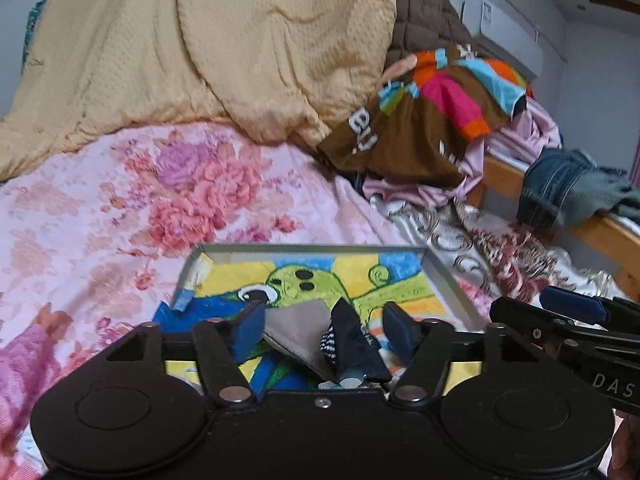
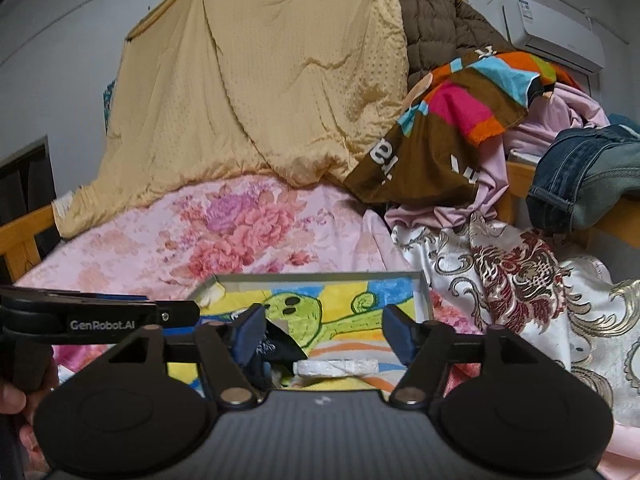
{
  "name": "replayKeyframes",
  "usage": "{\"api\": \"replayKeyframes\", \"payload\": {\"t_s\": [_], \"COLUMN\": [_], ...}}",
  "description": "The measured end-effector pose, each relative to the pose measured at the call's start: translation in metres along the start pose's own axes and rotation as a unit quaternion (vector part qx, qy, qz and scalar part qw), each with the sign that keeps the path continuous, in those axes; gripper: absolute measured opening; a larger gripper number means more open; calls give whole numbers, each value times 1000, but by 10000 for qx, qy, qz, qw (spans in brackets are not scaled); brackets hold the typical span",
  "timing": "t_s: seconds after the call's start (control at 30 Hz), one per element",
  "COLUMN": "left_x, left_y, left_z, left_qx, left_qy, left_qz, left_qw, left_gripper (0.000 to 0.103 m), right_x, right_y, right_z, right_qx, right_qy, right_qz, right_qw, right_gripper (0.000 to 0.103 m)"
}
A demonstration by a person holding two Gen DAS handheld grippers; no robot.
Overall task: Organize soft objects
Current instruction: 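Open the right tool over the tray while the left tool lowers and releases the black sock, then pull both open tools back from the tray toward the loose items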
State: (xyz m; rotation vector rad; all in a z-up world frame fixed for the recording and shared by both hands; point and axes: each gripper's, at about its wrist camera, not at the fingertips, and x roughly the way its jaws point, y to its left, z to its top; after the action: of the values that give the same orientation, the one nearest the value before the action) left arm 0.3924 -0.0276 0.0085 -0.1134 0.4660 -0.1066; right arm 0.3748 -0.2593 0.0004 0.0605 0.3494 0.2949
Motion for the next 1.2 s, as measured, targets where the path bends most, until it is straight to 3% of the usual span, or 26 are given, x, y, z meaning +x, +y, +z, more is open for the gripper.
{"api": "replayKeyframes", "payload": {"t_s": [0.1,0.47,0.67,1.2], "left_x": [-19,-87,-115,-175], "left_y": [-4,-15,-16,-25], "left_z": [2,0,-8,-56], "left_qx": [23,-83,-178,-2], "left_qy": [-158,-588,-651,-706], "left_qz": [-15,-51,-113,-192], "left_qw": [9999,9982,9977,9973], "left_gripper": [80,102,102,102], "right_x": [-15,-68,-93,-154], "right_y": [-2,-13,-8,10], "right_z": [6,17,13,-22], "right_qx": [85,365,381,395], "right_qy": [-117,-350,-414,-553], "right_qz": [8,71,104,63], "right_qw": [9999,9987,9984,9977], "right_gripper": [83,97,102,103]}}
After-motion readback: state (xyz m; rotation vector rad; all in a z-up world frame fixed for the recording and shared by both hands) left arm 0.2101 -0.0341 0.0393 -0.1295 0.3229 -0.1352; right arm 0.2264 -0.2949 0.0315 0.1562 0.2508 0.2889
